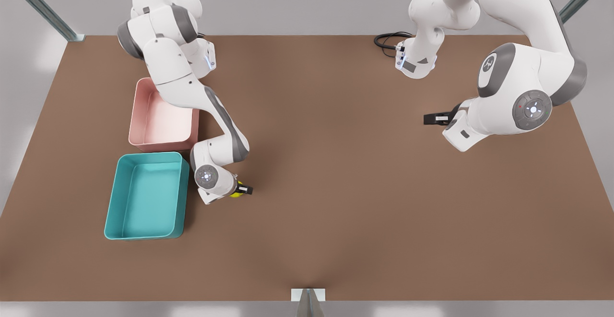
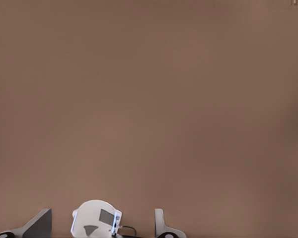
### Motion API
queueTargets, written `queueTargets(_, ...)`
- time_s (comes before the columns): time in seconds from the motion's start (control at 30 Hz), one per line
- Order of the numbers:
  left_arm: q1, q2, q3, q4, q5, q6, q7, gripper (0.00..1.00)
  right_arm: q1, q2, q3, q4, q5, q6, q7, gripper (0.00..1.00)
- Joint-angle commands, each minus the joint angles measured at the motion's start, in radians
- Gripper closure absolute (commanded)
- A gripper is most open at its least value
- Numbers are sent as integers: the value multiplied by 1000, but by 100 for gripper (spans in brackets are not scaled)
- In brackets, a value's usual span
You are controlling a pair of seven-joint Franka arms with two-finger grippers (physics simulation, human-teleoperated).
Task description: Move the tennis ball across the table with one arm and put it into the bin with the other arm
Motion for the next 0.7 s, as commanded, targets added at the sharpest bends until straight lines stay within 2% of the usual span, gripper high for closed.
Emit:
queueTargets(0.0, 0, -1, 0, 0, 0, -2, -91, 0, 0, 0, 1, -1, 1, 19, 38, 15)
queueTargets(0.03, 0, -1, 0, 0, 0, -2, -93, 0, 0, -1, 1, -1, 1, 17, 38, 35)
queueTargets(0.07, 0, -1, 0, 0, 0, -2, -93, 0, -5, -3, 1, 1, 1, 11, 38, 43)
queueTargets(0.13, 0, -1, 0, 0, 0, -2, -94, 0, -9, -13, 2, 1, 3, 2, 26, 49)
queueTargets(0.27, -1, -1, 0, 0, 0, -2, -96, 0, -35, -72, 4, 6, 24, -35, -34, 49)
queueTargets(0.4, -5, -1, 0, 0, 0, -2, -97, 0, -123, -204, -11, 10, -28, -149, -380, 49)
queueTargets(0.47, -5, -1, 0, 0, -7, -2, -97, 0, -166, -240, -50, 29, -89, -199, -554, 49)
queueTargets(0.53, -5, -1, 0, 0, -7, -2, -97, 0, -195, -242, -128, 33, -171, -213, -681, 49)
queueTargets(0.63, -5, -1, 0, 0, -7, -2, -97, 0, -296, -190, -149, 70, -206, -210, -819, 49)
queueTargets(0.67, -5, -1, 0, 0, -7, -2, -97, 0, -305, -171, -148, 78, -201, -202, -825, 34)
